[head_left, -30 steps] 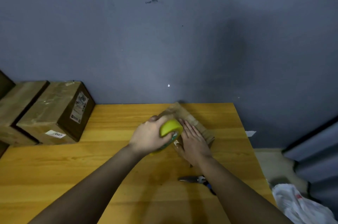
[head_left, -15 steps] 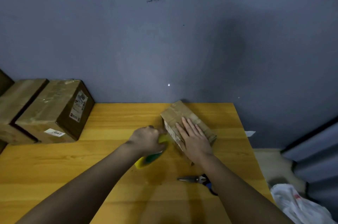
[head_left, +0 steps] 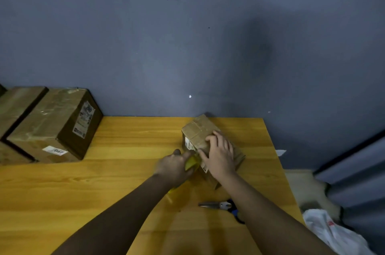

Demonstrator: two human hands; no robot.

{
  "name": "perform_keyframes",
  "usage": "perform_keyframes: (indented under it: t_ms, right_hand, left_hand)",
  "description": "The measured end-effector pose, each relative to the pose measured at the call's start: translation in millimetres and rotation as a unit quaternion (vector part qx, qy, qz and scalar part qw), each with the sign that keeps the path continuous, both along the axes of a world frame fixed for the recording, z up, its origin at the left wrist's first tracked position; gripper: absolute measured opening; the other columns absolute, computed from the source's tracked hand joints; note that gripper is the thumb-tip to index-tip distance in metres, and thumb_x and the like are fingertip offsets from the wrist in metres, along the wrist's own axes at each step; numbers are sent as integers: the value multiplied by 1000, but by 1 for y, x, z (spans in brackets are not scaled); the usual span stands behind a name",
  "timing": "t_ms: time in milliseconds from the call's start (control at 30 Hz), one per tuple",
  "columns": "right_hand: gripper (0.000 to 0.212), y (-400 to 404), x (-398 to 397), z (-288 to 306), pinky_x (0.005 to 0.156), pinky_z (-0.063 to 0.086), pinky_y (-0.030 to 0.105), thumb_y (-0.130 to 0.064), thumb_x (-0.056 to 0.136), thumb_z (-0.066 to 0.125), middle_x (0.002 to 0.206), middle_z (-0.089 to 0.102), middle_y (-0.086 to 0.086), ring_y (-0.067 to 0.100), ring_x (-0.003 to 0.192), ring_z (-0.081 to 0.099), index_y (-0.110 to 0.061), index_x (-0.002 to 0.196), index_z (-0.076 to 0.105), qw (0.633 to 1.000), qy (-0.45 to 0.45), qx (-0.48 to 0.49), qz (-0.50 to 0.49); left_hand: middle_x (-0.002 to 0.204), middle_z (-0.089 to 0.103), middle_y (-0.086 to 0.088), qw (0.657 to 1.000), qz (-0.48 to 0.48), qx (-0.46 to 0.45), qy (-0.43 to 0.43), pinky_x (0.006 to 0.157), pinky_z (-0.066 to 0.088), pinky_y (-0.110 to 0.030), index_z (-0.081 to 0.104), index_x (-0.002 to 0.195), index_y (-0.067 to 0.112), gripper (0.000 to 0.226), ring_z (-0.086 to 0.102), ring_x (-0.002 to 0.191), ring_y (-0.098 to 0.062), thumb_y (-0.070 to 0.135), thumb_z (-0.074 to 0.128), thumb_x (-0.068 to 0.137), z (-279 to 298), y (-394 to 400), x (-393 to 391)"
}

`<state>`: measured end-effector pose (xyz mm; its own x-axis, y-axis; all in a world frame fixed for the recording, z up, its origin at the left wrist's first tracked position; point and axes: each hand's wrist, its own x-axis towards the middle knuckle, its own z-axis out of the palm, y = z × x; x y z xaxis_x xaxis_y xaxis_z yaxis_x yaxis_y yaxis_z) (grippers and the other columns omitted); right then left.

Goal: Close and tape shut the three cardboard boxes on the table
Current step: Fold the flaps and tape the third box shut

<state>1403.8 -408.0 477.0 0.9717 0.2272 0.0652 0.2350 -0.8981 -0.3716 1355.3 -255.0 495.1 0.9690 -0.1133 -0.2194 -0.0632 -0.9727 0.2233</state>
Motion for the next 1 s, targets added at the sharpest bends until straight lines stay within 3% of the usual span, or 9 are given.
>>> perform_keyframes:
  t_ms: [133,200,367,500,633,700,833,933,1000]
  right_hand:
    - [45,11,10,1,116,-1,58,-58,84,57,158,20,6,29,148,7,-27,113,42,997,34,-69,-31]
    - [51,11,15,3,114,1,61,-62,79,62,159,14,8,37,147,5,-29,111,38,993,64,-88,-37]
    - [56,8,20,11,107,26,51,-64,71,66,153,24,6,32,132,33,-32,107,37,993,66,-92,-43]
    - [53,-2,23,18,100,29,45,-58,71,69,142,35,0,28,122,41,-30,102,38,993,90,6,-74]
    - [48,-8,26,23,100,35,44,-50,73,72,117,43,-6,23,107,48,-29,102,38,979,129,110,-111]
    - [47,-13,27,23,96,42,45,-45,75,73,112,44,-6,21,101,52,-27,103,40,960,182,177,-121]
    - [46,-28,27,17,71,49,33,-37,80,74,110,54,5,23,92,60,-19,107,42,888,281,336,-137]
    - [42,-40,30,8,64,44,30,-36,86,69,106,56,8,20,86,58,-13,111,43,859,314,373,-154]
    - [38,-49,36,0,68,44,30,-34,90,64,108,55,9,19,87,55,-12,112,43,859,309,373,-163]
  left_hand:
    - [125,50,-10,1000,2,-8,0,77,48,-34,23,145,34,58,60,102,-32,51,44,93,-4,0,-1]
    - [126,50,-9,1000,6,-9,-3,76,48,-35,22,145,31,61,61,101,-31,53,44,93,-6,3,-3]
    - [125,51,-7,993,42,-110,-12,66,43,-29,29,131,16,66,63,97,-28,49,61,83,-11,12,-6]
    - [121,44,-5,983,22,-176,-34,64,39,-25,35,122,17,64,58,93,-25,37,73,75,-3,19,-3]
    - [122,42,1,977,38,-203,-50,78,47,-29,41,124,24,65,54,104,-19,43,76,73,22,25,5]
    - [124,43,2,980,41,-188,-46,84,47,-31,44,126,26,65,52,109,-19,43,76,72,36,26,10]
    - [125,45,-2,990,3,-134,-49,88,45,-30,48,132,23,63,54,112,-23,38,73,75,60,12,22]
    - [129,46,-7,992,-15,-113,-58,90,44,-30,43,137,19,69,55,114,-28,34,71,76,69,-8,36]
    - [130,48,-9,992,-22,-107,-70,89,44,-32,41,136,18,68,55,114,-31,35,71,77,71,-24,45]
